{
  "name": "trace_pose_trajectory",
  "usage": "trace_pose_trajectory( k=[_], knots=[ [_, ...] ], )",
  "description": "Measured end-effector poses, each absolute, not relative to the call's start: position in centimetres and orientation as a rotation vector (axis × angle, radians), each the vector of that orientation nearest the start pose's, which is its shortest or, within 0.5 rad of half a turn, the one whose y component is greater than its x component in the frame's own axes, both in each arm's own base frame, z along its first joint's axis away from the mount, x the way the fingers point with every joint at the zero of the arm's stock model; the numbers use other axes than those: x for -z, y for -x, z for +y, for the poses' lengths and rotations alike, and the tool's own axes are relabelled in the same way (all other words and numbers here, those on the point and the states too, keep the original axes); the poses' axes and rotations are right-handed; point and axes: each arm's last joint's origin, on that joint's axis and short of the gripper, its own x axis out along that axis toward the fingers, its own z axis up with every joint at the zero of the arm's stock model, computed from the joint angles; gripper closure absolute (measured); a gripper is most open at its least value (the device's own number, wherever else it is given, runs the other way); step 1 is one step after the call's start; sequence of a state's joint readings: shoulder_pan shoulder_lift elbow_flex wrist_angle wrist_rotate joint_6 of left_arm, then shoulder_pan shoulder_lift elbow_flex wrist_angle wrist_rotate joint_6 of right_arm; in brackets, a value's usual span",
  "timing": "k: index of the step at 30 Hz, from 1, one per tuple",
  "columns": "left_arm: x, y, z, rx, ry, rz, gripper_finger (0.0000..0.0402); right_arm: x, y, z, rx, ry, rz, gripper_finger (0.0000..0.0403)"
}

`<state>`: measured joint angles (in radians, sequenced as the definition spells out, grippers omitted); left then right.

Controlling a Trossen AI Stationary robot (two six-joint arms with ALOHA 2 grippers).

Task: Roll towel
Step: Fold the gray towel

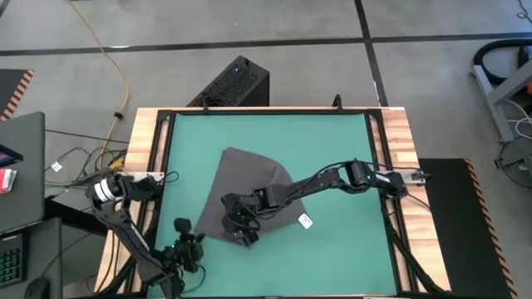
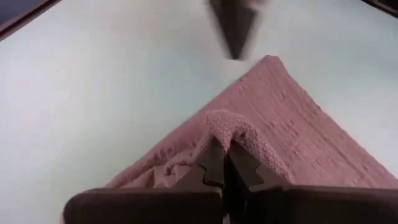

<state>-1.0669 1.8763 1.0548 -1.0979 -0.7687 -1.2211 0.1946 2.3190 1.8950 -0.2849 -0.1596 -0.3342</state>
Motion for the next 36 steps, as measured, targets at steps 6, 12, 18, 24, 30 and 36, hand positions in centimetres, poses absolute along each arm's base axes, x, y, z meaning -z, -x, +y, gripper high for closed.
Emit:
trace_pose_trajectory(
  k=[6, 12, 18, 24, 30, 36],
  knots=[
    [-11.5, -14.6, -21.8, -0.54, -0.367, 0.951, 0.0402, -18.8, -50.9, 10.9, -0.463, 0.329, 0.652, 0.0387],
    [-11.0, -15.5, -22.5, -0.444, -0.332, 0.993, 0.0402, -18.8, -50.9, 11.0, -0.464, 0.329, 0.651, 0.0387],
    [-11.0, -15.7, -22.8, -0.416, -0.328, 0.995, 0.0402, -19.1, -51.1, 11.3, -0.463, 0.332, 0.611, 0.0387],
    [-11.0, -15.7, -22.8, -0.415, -0.33, 0.992, 0.0401, -21.4, -51.1, 13.0, -0.498, 0.406, 0.551, 0.0387],
    [-11.0, -15.7, -22.8, -0.408, -0.354, 0.982, 0.0402, -22.5, -51.7, 12.1, -0.48, 0.421, 0.503, 0.0387],
    [-11.0, -15.7, -22.8, -0.409, -0.357, 0.977, 0.0401, -22.7, -52.0, 11.4, -0.487, 0.416, 0.481, 0.0387]
  ],
)
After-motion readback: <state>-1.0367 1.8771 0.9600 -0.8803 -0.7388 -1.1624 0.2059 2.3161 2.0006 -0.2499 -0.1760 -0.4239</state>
